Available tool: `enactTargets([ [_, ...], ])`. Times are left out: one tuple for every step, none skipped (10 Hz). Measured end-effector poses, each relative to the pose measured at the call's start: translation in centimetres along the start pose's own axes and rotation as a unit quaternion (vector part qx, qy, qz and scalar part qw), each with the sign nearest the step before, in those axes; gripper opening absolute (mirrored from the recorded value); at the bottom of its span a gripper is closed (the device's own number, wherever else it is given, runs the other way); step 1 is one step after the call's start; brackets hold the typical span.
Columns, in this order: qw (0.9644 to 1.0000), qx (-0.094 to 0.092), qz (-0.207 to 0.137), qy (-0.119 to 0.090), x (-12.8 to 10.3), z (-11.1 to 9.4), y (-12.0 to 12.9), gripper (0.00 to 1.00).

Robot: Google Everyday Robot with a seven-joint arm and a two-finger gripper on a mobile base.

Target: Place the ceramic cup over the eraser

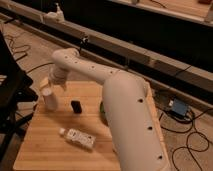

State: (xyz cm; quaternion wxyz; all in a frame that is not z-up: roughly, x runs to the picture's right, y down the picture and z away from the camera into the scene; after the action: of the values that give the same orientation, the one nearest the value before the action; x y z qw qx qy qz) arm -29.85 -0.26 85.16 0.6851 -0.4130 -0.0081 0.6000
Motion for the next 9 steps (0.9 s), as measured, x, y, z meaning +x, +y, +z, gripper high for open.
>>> enactTargets([
  [1.0,-0.002,0.001,0.007,-0.4,1.1,0.0,0.8],
  [0.9999,-0.005,0.002,0.014,-0.7,2.3,0.2,0.8],
  [0.9997,-0.009,0.005,0.022,-1.0,3.6,0.5,0.8],
  [0.9995,-0.014,0.007,0.029,-1.1,4.5,0.8,0.8],
  [0.9992,-0.018,0.008,0.036,-1.1,5.3,1.1,0.8],
  [0.9986,-0.02,0.001,0.049,-0.8,6.6,1.8,0.8],
  [0.9981,-0.021,-0.005,0.057,-0.5,7.4,2.3,0.8],
  [0.9974,-0.018,-0.014,0.068,-0.2,8.4,2.8,0.75],
  [0.9971,-0.011,-0.02,0.073,-0.1,8.8,2.7,0.66],
])
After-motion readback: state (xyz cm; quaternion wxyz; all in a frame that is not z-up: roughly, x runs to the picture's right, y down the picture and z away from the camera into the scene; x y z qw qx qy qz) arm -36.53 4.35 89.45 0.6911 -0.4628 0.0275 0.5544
